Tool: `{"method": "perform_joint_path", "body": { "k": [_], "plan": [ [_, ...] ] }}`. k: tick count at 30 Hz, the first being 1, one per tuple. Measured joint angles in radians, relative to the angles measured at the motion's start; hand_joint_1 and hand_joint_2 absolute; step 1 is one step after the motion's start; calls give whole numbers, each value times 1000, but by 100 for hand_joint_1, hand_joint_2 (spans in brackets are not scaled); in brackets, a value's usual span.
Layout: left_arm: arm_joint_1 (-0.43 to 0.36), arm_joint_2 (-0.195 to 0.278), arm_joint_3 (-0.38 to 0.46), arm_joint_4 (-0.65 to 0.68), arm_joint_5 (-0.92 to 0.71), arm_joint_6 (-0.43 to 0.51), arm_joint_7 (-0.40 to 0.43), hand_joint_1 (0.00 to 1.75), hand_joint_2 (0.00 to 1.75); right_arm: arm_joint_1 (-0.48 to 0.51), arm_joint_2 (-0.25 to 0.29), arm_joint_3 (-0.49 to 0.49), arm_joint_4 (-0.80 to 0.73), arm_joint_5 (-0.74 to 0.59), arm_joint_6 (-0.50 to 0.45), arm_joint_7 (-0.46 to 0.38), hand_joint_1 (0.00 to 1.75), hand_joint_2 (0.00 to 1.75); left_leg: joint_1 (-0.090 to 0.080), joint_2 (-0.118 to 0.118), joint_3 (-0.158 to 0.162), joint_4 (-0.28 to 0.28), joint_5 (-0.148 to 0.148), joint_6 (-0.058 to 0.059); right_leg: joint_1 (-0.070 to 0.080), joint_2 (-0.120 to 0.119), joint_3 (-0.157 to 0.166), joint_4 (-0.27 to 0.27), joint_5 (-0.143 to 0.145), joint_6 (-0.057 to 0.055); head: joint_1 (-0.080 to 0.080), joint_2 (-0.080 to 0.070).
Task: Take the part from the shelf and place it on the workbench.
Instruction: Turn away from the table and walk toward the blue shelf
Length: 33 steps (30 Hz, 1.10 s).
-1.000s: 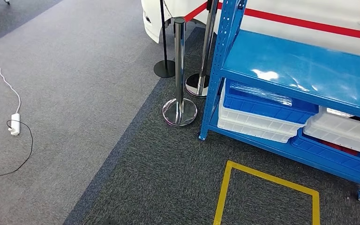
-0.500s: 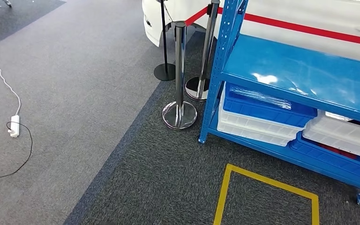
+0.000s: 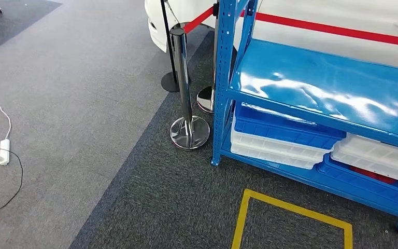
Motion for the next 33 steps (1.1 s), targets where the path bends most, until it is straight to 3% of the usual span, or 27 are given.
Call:
{"method": "perform_joint_path", "body": {
  "k": [1,3,4,5,6,8,9,10,11,12,13,14,15,17,19,20,21,22,23,24,25,26,27,29,30,31,33],
  "plan": [
    [1,0,-1,0,0,-1,0,0,0,0,0,0,0,0,0,0,0,0,-2,0,-47,37,-41,1,3,3,24,-5,-15,-4,0,0],
    [6,0,-2,0,0,-2,2,0,0,1,2,0,0,0,0,0,0,0,-7,0,-115,43,-147,6,8,13,77,-13,-50,-8,0,0],
    [10,1,-2,0,0,-3,2,0,0,2,2,0,0,0,0,0,0,0,-11,0,-137,17,-176,13,12,17,105,-17,-69,-9,0,0],
    [14,1,-2,1,0,-3,3,0,0,4,3,0,0,0,0,0,0,0,-16,-1,-156,-23,-168,23,16,20,133,-20,-88,-10,0,0],
    [18,2,-2,1,0,-3,3,0,0,6,3,0,0,0,0,0,0,0,-24,-1,-171,-77,-101,38,20,21,158,-23,-108,-11,0,0],
    [25,6,-2,4,0,-4,3,0,0,9,6,0,1,0,1,0,0,0,-42,-6,-183,-171,91,65,26,24,201,-30,-145,-7,1,0],
    [26,7,-2,4,0,-5,3,0,0,8,8,0,1,0,1,0,0,0,-49,-9,-178,-195,154,73,26,26,221,-37,-158,-3,1,0],
    [26,9,-2,5,0,-5,3,0,0,6,9,0,1,0,1,0,0,0,-54,-11,-164,-204,168,77,25,27,238,-37,-160,3,2,0],
    [23,8,-3,4,-1,-8,3,0,0,2,10,0,0,0,1,0,0,0,-53,-11,-144,-210,148,80,23,27,241,-20,-147,10,2,0],
    [18,8,-3,4,-1,-12,3,0,0,-3,10,0,-1,1,1,0,0,0,-52,-11,-123,-222,136,84,22,25,226,26,-120,15,2,0],
    [13,9,-3,4,-3,-17,4,0,0,-8,10,0,-2,2,1,0,0,0,-49,-12,-100,-236,123,88,21,22,188,93,-88,21,2,0],
    [9,9,-5,4,-5,-24,3,0,0,-12,11,-1,-2,2,1,0,0,0,-46,-13,-76,-250,111,90,20,20,137,168,-67,27,2,0],
    [8,10,-8,4,-6,-30,3,0,0,-14,11,-1,-2,3,1,0,0,0,-43,-13,-51,-260,98,91,17,18,82,230,-68,32,2,0],
    [8,10,-14,4,-9,-38,0,0,0,-12,11,-1,-2,5,1,-2,0,0,-38,-14,4,-276,66,90,9,17,-12,285,-131,43,2,0],
    [12,10,-19,4,-8,-42,-10,0,0,-5,11,-1,-2,6,1,-10,0,0,-29,-18,67,-286,29,81,2,16,-76,258,-210,55,2,0],
    [16,9,-20,4,-8,-43,-18,0,0,0,11,-1,-2,6,1,-15,0,44,-23,-21,98,-288,9,75,-1,14,-98,220,-214,60,2,0],
    [19,9,-20,4,-8,-41,-26,0,0,5,11,-1,-1,6,1,-22,0,87,-18,-23,125,-289,-13,68,-4,11,-118,169,-169,64,2,0],
    [21,9,-20,5,-8,-37,-34,0,0,10,11,-2,0,6,1,-30,0,131,-17,-24,152,-285,-38,62,-7,6,-135,113,-73,65,2,0],
    [21,9,-20,5,-11,-32,-41,0,0,11,11,-2,1,6,1,-37,0,131,-16,-24,169,-281,-61,56,-8,1,-147,78,18,62,2,0],
    [19,9,-20,5,-14,-26,-46,0,0,10,11,-3,2,8,1,-44,0,87,-17,-25,183,-277,-82,47,-8,0,-155,61,89,55,1,0],
    [15,9,-20,5,-17,-19,-49,0,0,5,11,-4,3,12,0,-51,0,44,-17,-24,193,-270,-94,38,-5,2,-157,61,119,45,0,0],
    [9,9,-20,5,-20,-14,-52,0,0,-3,11,-5,2,18,-2,-57,0,0,-16,-24,185,-248,-87,30,-3,6,-153,70,106,34,-1,0],
    [3,9,-21,5,-22,-10,-53,0,0,-11,11,-5,0,24,-5,-63,0,0,-15,-24,167,-206,-68,23,-3,9,-146,69,96,26,-2,0],
    [-5,8,-21,5,-25,-6,-56,0,0,-23,10,-5,-2,29,-7,-78,0,0,-13,-21,89,-76,-32,15,-4,10,-122,51,81,12,-2,0],
    [-6,7,-22,5,-28,-3,-60,0,0,-27,10,-6,-3,24,-4,-89,0,0,-12,-19,50,-19,-45,14,-5,10,-109,42,74,8,-2,0],
    [-6,6,-22,5,-32,1,-64,0,0,-29,10,-7,-3,16,1,-100,0,0,-12,-18,15,21,-79,13,-4,11,-95,36,67,5,-2,0],
    [-4,6,-23,5,-37,11,-74,0,0,-34,12,-16,-4,-6,16,-121,0,0,-12,-17,-31,45,-153,16,-1,12,-71,33,49,3,-2,0]
  ]
}}
